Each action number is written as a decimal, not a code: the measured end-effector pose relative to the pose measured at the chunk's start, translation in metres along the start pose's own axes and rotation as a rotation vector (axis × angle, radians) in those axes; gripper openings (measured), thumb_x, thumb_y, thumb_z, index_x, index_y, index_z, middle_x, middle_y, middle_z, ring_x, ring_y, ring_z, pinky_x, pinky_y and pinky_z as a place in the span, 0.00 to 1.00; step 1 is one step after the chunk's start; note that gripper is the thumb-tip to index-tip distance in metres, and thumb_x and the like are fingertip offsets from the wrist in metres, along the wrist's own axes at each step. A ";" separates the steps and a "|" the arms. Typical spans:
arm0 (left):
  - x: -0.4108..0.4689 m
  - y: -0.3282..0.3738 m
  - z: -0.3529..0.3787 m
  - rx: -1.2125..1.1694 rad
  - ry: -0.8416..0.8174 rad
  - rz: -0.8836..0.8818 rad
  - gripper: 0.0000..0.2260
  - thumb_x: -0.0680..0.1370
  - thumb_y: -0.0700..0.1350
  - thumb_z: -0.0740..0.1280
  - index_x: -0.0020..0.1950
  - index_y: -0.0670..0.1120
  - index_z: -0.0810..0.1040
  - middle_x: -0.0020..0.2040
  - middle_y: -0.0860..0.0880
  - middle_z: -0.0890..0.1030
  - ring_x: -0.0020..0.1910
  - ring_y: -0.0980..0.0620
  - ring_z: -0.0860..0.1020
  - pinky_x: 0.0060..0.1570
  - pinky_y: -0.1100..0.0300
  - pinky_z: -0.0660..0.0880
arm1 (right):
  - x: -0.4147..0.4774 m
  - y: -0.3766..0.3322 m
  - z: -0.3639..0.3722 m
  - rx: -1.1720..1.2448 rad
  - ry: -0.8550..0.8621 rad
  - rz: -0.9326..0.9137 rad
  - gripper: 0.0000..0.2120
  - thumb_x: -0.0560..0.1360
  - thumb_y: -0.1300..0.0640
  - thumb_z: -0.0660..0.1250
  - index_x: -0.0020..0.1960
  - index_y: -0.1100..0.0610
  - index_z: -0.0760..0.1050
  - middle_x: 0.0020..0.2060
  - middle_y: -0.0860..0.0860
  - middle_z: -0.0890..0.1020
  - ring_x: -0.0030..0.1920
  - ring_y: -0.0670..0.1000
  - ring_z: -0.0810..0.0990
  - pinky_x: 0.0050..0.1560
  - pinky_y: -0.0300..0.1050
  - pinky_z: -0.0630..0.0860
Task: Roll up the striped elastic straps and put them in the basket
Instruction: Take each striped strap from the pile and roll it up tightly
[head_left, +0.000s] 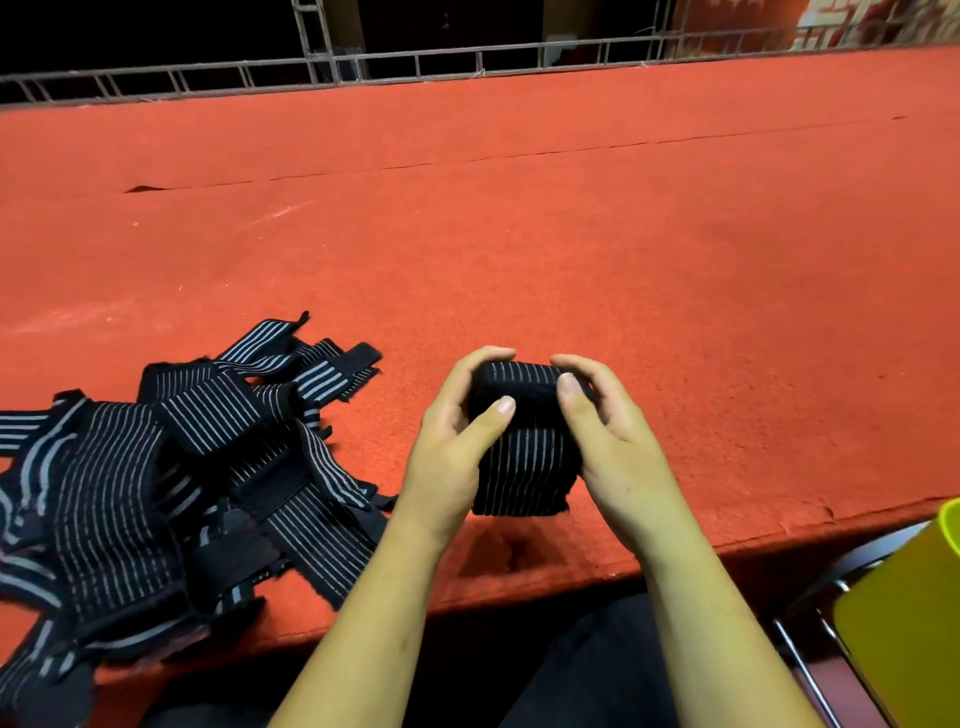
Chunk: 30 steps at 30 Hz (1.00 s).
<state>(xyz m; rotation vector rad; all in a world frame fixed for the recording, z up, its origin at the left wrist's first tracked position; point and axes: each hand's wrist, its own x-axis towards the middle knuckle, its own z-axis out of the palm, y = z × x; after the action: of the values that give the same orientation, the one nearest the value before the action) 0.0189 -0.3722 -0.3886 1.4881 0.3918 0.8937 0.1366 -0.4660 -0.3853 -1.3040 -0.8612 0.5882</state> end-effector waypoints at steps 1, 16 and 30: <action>0.000 0.000 0.000 0.022 -0.015 0.010 0.16 0.76 0.46 0.68 0.64 0.54 0.77 0.57 0.49 0.79 0.57 0.51 0.76 0.62 0.50 0.72 | 0.000 0.000 0.000 -0.009 -0.003 -0.018 0.12 0.81 0.52 0.64 0.64 0.51 0.75 0.53 0.48 0.82 0.53 0.43 0.80 0.54 0.39 0.76; 0.003 -0.004 0.003 0.084 0.061 -0.155 0.15 0.78 0.58 0.66 0.53 0.47 0.80 0.46 0.51 0.82 0.46 0.56 0.79 0.50 0.55 0.75 | -0.004 0.006 -0.003 -0.083 0.024 -0.160 0.17 0.73 0.74 0.67 0.55 0.55 0.78 0.51 0.49 0.83 0.56 0.48 0.81 0.61 0.50 0.76; 0.001 -0.017 -0.004 0.003 -0.018 -0.225 0.14 0.80 0.37 0.66 0.65 0.45 0.75 0.56 0.45 0.83 0.57 0.50 0.81 0.56 0.55 0.76 | -0.001 0.012 -0.005 -0.088 0.067 -0.134 0.22 0.77 0.69 0.66 0.68 0.54 0.72 0.61 0.48 0.79 0.62 0.46 0.78 0.67 0.47 0.73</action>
<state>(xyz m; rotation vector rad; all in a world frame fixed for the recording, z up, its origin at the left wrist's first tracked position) 0.0210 -0.3662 -0.4053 1.4221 0.5361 0.7002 0.1410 -0.4667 -0.3978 -1.3263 -0.9194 0.4030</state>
